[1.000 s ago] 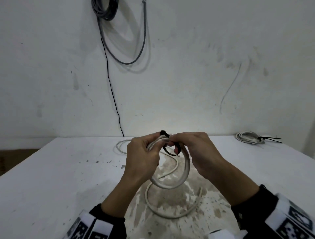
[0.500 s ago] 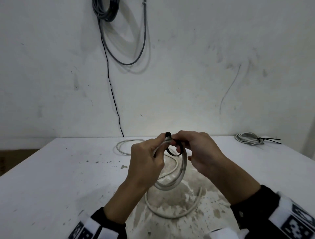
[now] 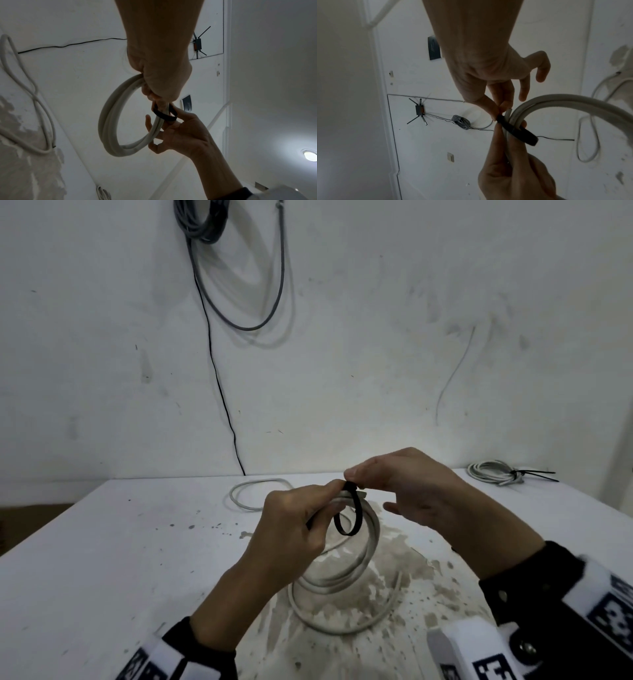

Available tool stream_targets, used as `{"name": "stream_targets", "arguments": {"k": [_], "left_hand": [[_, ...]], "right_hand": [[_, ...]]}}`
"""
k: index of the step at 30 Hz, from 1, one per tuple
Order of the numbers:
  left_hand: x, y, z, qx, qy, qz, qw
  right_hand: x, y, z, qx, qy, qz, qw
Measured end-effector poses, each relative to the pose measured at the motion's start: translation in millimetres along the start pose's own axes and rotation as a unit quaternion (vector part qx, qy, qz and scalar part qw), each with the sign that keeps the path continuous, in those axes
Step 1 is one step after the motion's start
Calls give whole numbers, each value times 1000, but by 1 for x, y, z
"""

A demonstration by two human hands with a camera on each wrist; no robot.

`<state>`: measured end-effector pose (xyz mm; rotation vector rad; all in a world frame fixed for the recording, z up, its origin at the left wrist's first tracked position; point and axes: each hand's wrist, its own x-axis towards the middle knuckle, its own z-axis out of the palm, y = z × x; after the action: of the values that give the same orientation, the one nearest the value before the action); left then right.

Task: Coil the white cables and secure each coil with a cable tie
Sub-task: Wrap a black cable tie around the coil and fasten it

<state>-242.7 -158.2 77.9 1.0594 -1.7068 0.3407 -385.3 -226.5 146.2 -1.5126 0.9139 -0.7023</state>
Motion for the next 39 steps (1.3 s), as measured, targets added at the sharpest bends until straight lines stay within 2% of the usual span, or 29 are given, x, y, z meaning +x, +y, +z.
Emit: {"name": "stream_targets", "arguments": {"k": [3,6,8,11,15,19,23,25,27,31,36,39], "left_hand": [[4,4,-3,-33,-45,24,998],[4,10,-3,-51,-81,33,995],[1,12,-3,-65,-90,0,994],[-5,12,-3,-98,-91,-88,987],[-6,15,-1,-112,-71,-145,981],[-1,15,0,-70,-100,-105,987],[2,9,-4,-27,-186,-54,981],[4,9,-6,-11,-229,-51,972],[9,10,-5,-6,-268,-75,961],[19,7,-1,15,-307,-168,937],[19,-3,8,12,-326,-236,915],[18,-4,13,7,-310,-250,917]], "right_hand": [[6,-5,-4,59,9,11,998],[15,-8,-11,128,57,-16,990],[17,-5,-10,149,64,-41,986],[16,1,-7,151,21,-63,986],[14,5,-8,91,-52,-7,995],[16,4,-7,76,-14,15,997],[21,4,-6,82,50,-3,995],[23,7,-2,52,84,-35,994],[24,10,3,11,121,-102,987],[22,15,14,-132,195,-265,935],[16,31,19,-173,191,-364,895],[19,38,15,-173,195,-382,886]]}}
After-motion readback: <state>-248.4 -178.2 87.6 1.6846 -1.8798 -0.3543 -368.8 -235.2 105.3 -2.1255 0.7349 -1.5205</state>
